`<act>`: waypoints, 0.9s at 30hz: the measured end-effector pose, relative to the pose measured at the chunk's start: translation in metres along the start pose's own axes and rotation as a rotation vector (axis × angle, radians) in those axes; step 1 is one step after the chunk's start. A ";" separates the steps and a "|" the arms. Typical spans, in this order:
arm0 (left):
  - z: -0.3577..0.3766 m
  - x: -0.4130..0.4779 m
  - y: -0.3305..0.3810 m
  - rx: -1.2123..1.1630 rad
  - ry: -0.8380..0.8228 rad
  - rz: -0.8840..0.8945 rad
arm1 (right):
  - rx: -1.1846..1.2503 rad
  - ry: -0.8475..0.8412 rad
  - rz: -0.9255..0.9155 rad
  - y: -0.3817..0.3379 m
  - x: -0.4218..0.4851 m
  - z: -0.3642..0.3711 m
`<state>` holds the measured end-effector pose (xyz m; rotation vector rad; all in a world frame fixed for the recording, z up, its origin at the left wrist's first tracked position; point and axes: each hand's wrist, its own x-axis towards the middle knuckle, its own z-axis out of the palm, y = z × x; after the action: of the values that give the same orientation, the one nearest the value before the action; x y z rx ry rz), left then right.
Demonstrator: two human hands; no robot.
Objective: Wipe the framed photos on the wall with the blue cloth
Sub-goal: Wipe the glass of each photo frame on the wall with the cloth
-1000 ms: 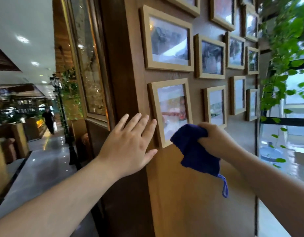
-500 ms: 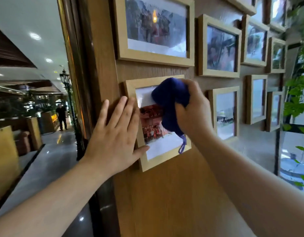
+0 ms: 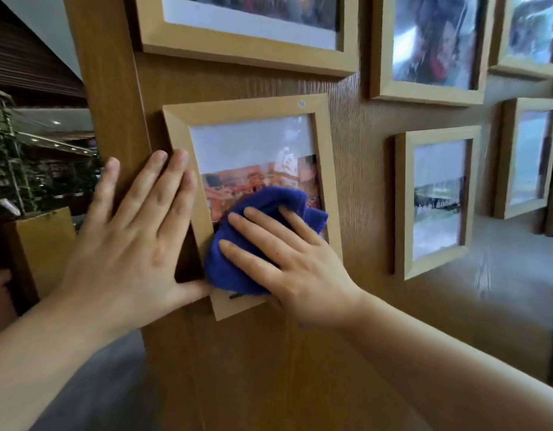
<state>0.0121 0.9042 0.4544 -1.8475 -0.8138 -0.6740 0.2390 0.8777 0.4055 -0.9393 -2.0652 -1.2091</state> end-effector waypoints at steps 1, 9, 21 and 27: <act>0.000 -0.001 0.000 0.011 0.008 0.001 | -0.026 0.006 -0.016 0.006 0.006 -0.003; -0.002 0.000 0.001 0.055 -0.052 -0.032 | -0.039 0.225 0.071 0.052 0.072 -0.034; -0.005 0.000 0.000 0.046 -0.065 -0.032 | 0.039 0.038 -0.054 0.011 -0.013 0.002; -0.003 -0.001 0.001 0.061 -0.046 -0.032 | 0.032 0.057 -0.077 0.035 0.001 -0.007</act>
<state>0.0120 0.9008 0.4548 -1.8041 -0.8857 -0.6226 0.2671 0.8840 0.4261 -0.8080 -2.0861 -1.2236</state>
